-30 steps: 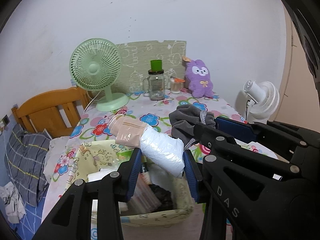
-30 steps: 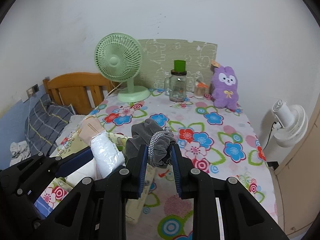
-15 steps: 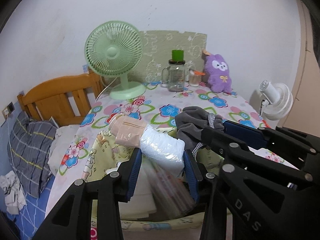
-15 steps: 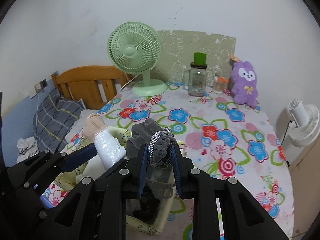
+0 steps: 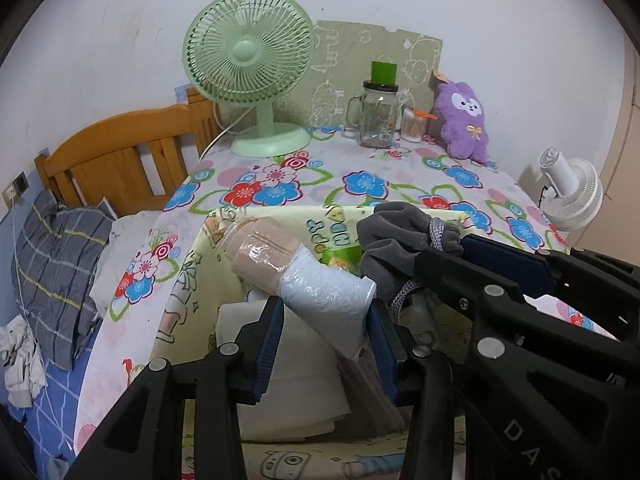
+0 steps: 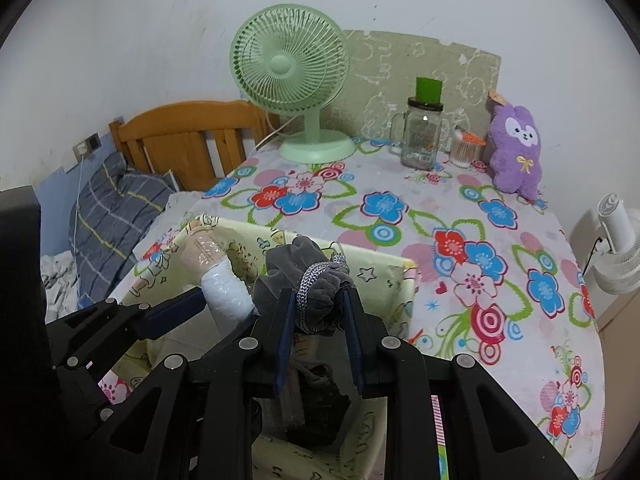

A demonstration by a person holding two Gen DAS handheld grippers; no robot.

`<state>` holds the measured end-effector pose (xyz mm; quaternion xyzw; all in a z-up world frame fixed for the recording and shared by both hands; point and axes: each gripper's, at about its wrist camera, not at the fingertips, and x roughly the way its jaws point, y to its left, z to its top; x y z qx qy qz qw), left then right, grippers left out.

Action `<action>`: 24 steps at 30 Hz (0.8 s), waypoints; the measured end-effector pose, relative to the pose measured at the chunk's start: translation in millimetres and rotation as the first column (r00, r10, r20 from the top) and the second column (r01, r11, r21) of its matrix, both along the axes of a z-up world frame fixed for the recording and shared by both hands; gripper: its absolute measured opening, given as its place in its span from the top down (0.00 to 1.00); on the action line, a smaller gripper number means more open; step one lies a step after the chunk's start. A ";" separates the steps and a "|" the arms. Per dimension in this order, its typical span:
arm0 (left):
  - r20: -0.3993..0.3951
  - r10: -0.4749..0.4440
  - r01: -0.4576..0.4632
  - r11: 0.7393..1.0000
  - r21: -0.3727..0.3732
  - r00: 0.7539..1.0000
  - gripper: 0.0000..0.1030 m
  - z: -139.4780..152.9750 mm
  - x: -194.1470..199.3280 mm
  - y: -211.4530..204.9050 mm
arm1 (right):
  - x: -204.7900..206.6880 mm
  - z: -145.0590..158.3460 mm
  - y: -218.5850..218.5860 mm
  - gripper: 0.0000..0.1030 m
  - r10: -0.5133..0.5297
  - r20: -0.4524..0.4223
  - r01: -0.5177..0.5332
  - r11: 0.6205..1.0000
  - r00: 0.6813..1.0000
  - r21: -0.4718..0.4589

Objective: Organize soft objects
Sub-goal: 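Lower both items into the fabric box and open both grippers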

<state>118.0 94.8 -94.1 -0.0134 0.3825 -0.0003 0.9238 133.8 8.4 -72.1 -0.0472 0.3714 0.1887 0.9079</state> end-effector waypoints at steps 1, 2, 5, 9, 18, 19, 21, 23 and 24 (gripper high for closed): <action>-0.001 0.002 -0.002 1.000 -0.001 1.000 0.55 -0.1 0.4 1.2 | 0.4 -1.3 1.5 0.74 0.003 -0.003 -0.003 1.000 1.000 -0.001; -0.002 0.008 -0.008 1.000 0.000 1.000 0.51 -0.5 0.6 2.8 | 0.7 -2.0 3.0 0.74 0.004 -0.003 -0.004 1.000 1.000 -0.002; -0.001 0.023 -0.023 1.000 0.009 1.000 0.40 -0.7 0.9 5.9 | 1.8 -3.2 7.6 0.74 0.012 -0.002 -0.012 1.000 1.000 -0.007; -0.003 0.021 -0.021 1.000 -0.010 1.000 0.25 0.8 -2.0 9.2 | 5.1 -5.5 11.8 0.74 0.025 -0.007 -0.025 1.000 1.000 -0.005; -0.019 0.024 -0.024 1.000 0.000 1.000 0.15 -0.6 -3.1 11.8 | 14.4 -14.7 18.4 0.73 0.041 -0.048 -0.041 0.999 0.998 0.019; -0.022 0.023 -0.023 1.000 0.000 1.000 0.15 -1.3 -3.1 11.6 | 15.2 -15.9 19.3 0.73 0.042 -0.051 -0.041 0.999 0.998 0.018; -0.031 0.023 -0.023 1.000 0.001 0.999 0.14 -3.7 -2.8 11.6 | 17.2 -18.7 21.1 0.72 0.046 -0.058 -0.046 0.999 0.997 0.013; -0.043 0.025 -0.025 1.000 0.003 0.999 0.14 -5.9 -2.1 11.8 | 18.5 -21.4 22.4 0.69 0.051 -0.064 -0.050 0.999 0.997 0.004; -0.047 0.024 -0.024 1.000 0.004 0.999 0.14 -6.5 -1.9 11.7 | 19.1 -22.6 23.1 0.63 0.052 -0.070 -0.053 0.999 0.996 -0.001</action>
